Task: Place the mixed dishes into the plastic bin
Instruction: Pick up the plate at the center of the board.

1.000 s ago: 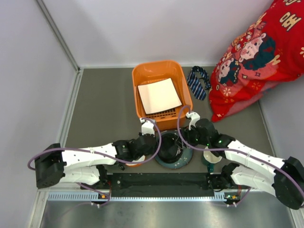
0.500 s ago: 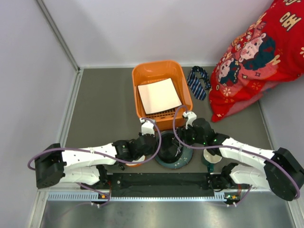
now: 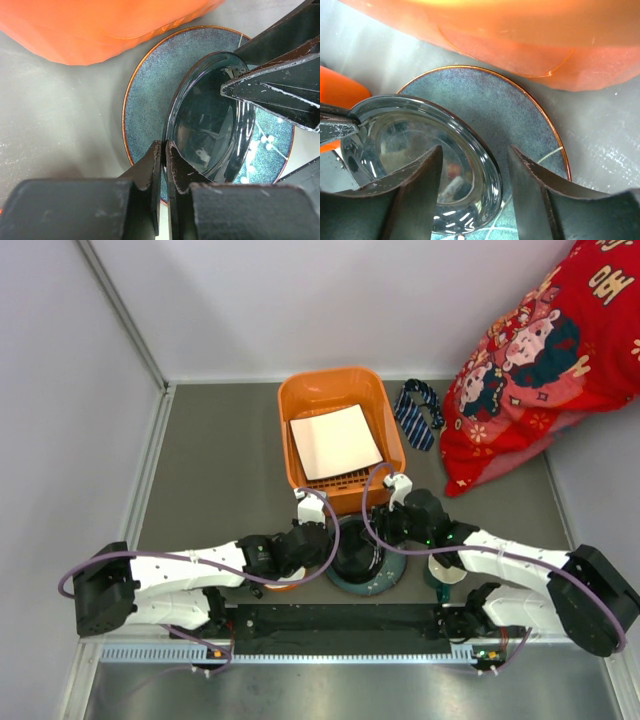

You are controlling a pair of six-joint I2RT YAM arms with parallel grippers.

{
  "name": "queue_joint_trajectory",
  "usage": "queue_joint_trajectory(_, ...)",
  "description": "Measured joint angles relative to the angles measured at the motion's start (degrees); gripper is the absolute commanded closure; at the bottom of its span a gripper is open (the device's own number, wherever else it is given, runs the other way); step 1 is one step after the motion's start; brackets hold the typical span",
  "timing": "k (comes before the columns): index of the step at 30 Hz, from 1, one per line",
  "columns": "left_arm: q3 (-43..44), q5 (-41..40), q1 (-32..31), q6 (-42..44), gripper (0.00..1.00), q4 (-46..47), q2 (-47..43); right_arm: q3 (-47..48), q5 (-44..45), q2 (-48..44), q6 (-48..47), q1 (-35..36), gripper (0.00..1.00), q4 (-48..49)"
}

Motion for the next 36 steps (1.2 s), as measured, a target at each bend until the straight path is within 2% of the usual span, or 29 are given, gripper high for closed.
queue_joint_trajectory(5,0.0,0.0,0.0,0.0,1.00,0.0,0.0,0.0,-0.4,0.2,0.0,-0.1,0.54,0.5)
queue_joint_trajectory(11,0.0,-0.2,0.0,0.1,1.00,-0.3,0.0,0.0,-0.7,0.2,-0.3,-0.3,0.66,0.5)
queue_joint_trajectory(14,0.0,-0.5,0.0,0.1,1.00,-0.6,0.0,0.0,-0.5,0.2,-0.7,-0.6,0.79,0.3)
queue_joint_trajectory(15,0.0,-0.5,0.0,0.1,1.00,-0.7,0.0,-0.1,-0.5,0.2,-0.8,-0.7,0.89,0.3)
queue_joint_trajectory(16,0.0,-0.7,0.1,0.1,1.00,-0.9,0.0,-0.1,-0.3,0.2,-1.0,-0.7,0.94,0.3)
queue_joint_trajectory(18,-0.2,-1.4,0.2,0.2,1.00,-1.5,0.1,-0.3,-0.4,0.0,-1.3,-0.8,1.00,0.3)
queue_joint_trajectory(36,-0.5,-0.7,0.5,0.3,1.00,-1.2,0.6,-0.4,-2.3,-7.0,0.6,-0.8,1.00,-8.4)
